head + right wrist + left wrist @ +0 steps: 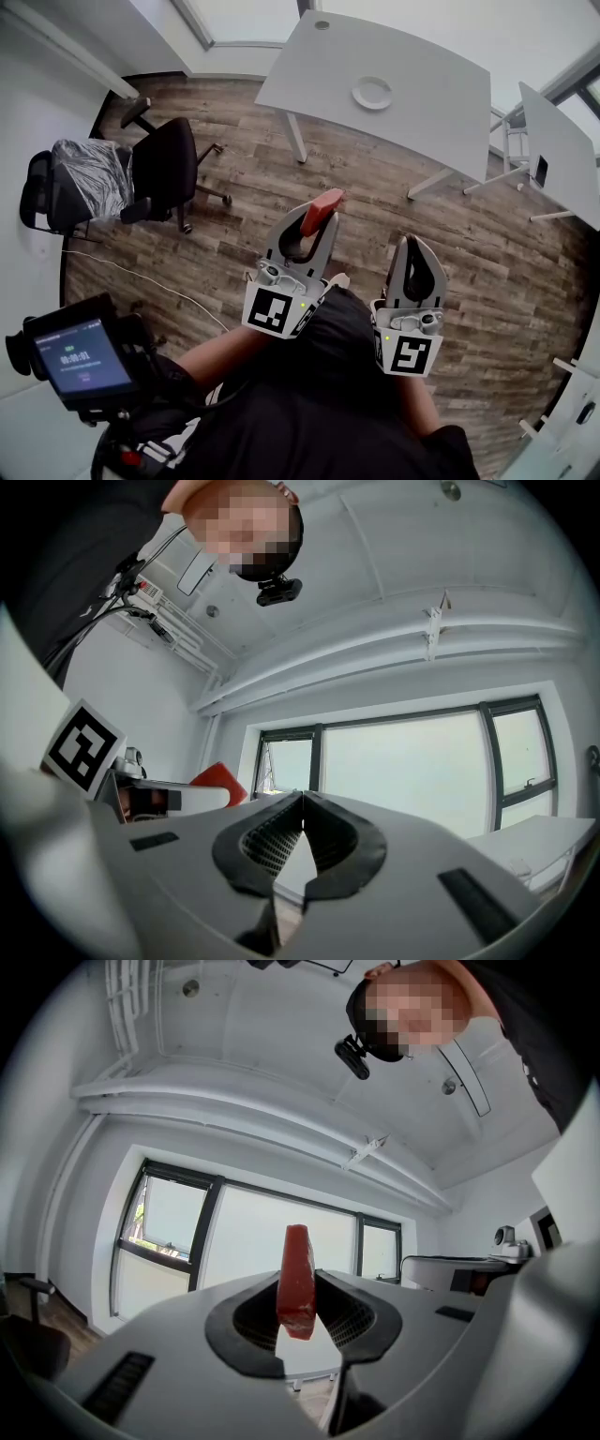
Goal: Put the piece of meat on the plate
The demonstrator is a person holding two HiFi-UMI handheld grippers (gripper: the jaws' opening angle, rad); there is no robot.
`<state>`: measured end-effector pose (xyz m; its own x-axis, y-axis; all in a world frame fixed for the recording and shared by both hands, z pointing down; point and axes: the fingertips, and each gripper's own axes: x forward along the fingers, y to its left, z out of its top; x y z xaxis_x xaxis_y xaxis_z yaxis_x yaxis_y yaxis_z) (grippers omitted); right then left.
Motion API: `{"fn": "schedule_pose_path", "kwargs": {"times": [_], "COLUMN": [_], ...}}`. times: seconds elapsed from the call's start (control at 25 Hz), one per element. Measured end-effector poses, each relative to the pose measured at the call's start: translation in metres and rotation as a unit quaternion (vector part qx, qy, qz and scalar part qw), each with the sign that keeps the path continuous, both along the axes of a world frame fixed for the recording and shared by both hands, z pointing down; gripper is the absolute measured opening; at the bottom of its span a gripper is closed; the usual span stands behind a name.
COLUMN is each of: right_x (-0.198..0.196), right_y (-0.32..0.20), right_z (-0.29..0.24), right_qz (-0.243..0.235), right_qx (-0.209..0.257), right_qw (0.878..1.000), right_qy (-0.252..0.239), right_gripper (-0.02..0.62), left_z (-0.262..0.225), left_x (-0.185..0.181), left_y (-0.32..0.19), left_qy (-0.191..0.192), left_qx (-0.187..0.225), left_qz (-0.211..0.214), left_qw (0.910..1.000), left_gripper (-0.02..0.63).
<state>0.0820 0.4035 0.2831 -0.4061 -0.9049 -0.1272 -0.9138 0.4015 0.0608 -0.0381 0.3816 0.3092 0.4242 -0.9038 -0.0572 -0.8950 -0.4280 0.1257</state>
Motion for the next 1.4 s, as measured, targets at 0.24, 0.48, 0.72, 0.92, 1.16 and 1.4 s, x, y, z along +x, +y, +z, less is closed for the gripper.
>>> {"fn": "schedule_pose_path", "kwargs": {"times": [0.24, 0.48, 0.72, 0.92, 1.16, 1.4], "right_x": [0.0, 0.005, 0.005, 0.009, 0.02, 0.003], "right_y": [-0.003, -0.011, -0.015, -0.019, -0.114, -0.176], "right_z": [0.002, -0.006, 0.0, -0.003, 0.022, 0.02], "right_qz": [-0.007, -0.005, -0.013, -0.008, 0.017, 0.011], "right_qx": [-0.013, -0.012, -0.012, -0.001, -0.04, -0.051], "right_qw": [1.0, 1.0, 1.0, 1.0, 0.999, 0.998], "right_qy": [0.004, 0.014, 0.009, 0.003, 0.01, 0.018], "right_gripper": [0.008, 0.008, 0.008, 0.008, 0.008, 0.008], "left_z": [-0.005, -0.002, -0.006, -0.005, 0.012, 0.01], "left_x": [-0.004, -0.006, -0.012, -0.008, 0.012, 0.012], "left_y": [-0.004, -0.007, -0.014, -0.021, -0.123, -0.178], "left_qy": [0.01, 0.014, 0.029, 0.022, 0.017, 0.02], "left_qx": [0.003, -0.002, 0.014, 0.014, -0.005, -0.015], "left_qz": [-0.015, -0.023, -0.031, -0.025, 0.013, 0.028], "left_qw": [0.9998, 0.9996, 0.999, 0.9994, 0.9997, 0.9993], "left_gripper": [0.097, 0.097, 0.097, 0.097, 0.097, 0.097]}}
